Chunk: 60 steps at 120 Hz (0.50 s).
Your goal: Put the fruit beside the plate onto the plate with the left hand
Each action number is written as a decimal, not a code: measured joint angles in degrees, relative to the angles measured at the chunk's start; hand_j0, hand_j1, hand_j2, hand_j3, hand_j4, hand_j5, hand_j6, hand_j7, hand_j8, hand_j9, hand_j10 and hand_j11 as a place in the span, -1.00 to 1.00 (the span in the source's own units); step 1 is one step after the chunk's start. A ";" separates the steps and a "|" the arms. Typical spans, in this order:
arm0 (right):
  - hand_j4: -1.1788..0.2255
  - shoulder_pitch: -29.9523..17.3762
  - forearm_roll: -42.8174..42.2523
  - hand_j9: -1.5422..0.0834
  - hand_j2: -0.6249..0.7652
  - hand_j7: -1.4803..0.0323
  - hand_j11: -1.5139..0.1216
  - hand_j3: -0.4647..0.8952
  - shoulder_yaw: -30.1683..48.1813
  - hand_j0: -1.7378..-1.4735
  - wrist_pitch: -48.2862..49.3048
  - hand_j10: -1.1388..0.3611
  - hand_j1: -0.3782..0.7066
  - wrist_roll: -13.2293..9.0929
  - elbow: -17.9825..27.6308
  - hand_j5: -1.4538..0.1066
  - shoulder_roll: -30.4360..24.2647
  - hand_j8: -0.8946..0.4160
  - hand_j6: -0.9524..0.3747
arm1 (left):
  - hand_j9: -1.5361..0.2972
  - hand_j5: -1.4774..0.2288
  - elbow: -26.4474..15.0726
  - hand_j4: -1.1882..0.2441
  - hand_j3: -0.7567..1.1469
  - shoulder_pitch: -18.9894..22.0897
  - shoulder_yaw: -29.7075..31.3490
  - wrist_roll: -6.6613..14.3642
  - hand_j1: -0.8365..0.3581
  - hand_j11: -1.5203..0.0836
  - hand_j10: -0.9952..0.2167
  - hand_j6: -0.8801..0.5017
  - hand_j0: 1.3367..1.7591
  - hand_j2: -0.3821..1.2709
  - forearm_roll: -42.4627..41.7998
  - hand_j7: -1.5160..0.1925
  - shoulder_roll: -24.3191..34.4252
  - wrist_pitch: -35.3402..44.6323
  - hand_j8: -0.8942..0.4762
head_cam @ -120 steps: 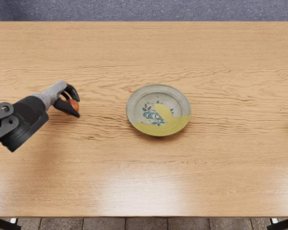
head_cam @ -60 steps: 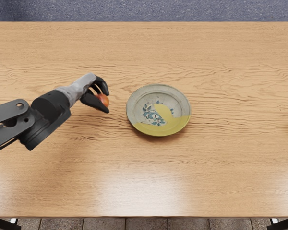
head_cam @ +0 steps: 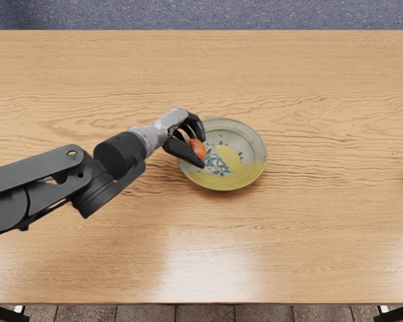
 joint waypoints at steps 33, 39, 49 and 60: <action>0.68 0.62 0.07 0.90 -0.10 0.96 0.85 -0.32 0.03 -0.40 0.00 0.52 -0.95 -0.02 0.05 0.86 0.00 0.37 0.44 | -0.59 -0.73 9.09 -0.49 -0.20 -1.93 -0.06 0.04 -0.02 -0.55 -0.26 -0.58 0.49 0.01 0.34 -0.62 -4.36 -0.27 -0.31; 0.68 0.72 0.07 0.90 -0.10 0.96 0.85 -0.32 0.04 -0.40 0.00 0.52 -0.95 -0.02 0.07 0.86 0.00 0.37 0.44 | -0.59 -0.71 10.98 -0.50 -0.20 -1.93 -0.06 0.05 -0.05 -0.55 -0.28 -0.60 0.49 0.06 0.34 -0.62 -4.93 -0.30 -0.30; 0.68 0.90 0.08 0.90 -0.10 0.96 0.85 -0.32 0.07 -0.40 0.00 0.52 -0.95 -0.05 0.10 0.86 0.00 0.37 0.44 | -0.57 -0.68 12.83 -0.49 -0.20 -2.21 -0.06 0.09 -0.06 -0.51 -0.26 -0.59 0.49 0.09 0.31 -0.60 -6.06 -0.36 -0.29; 0.68 1.01 0.11 0.90 -0.10 0.96 0.85 -0.32 0.08 -0.40 0.00 0.52 -0.95 -0.06 0.11 0.86 0.00 0.37 0.44 | -0.22 -0.27 13.46 -0.17 -0.20 -3.07 -0.20 0.03 0.18 -0.12 -0.05 -0.38 0.50 -0.12 0.47 -0.21 -7.90 -0.29 -0.18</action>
